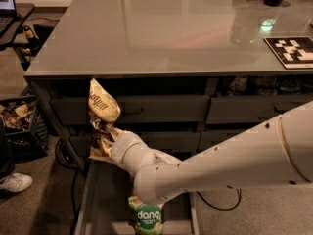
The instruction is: Pick brown chip bag from bottom drawer and place on counter
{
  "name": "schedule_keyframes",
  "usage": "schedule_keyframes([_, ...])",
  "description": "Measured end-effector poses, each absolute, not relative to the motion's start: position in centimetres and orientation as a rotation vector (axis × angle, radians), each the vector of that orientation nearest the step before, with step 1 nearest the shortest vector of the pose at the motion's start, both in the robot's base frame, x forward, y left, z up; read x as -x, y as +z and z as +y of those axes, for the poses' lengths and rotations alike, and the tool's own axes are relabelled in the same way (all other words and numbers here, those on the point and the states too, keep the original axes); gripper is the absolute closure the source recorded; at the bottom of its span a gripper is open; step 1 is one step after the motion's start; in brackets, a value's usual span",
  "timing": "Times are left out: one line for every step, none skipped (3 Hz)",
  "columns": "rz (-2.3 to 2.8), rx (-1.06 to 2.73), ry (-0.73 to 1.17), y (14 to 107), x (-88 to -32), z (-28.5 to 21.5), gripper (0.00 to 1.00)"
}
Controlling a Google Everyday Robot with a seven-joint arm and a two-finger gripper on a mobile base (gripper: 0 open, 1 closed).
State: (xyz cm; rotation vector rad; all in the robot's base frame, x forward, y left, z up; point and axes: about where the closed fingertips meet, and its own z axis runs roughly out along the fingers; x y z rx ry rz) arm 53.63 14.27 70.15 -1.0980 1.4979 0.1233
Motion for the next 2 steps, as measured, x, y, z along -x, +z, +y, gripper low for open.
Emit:
schedule_keyframes([1.458,1.077,0.053,73.3,-52.7,13.2,1.0])
schedule_keyframes([1.392,1.057,-0.033,77.9,-52.4,12.0,1.0])
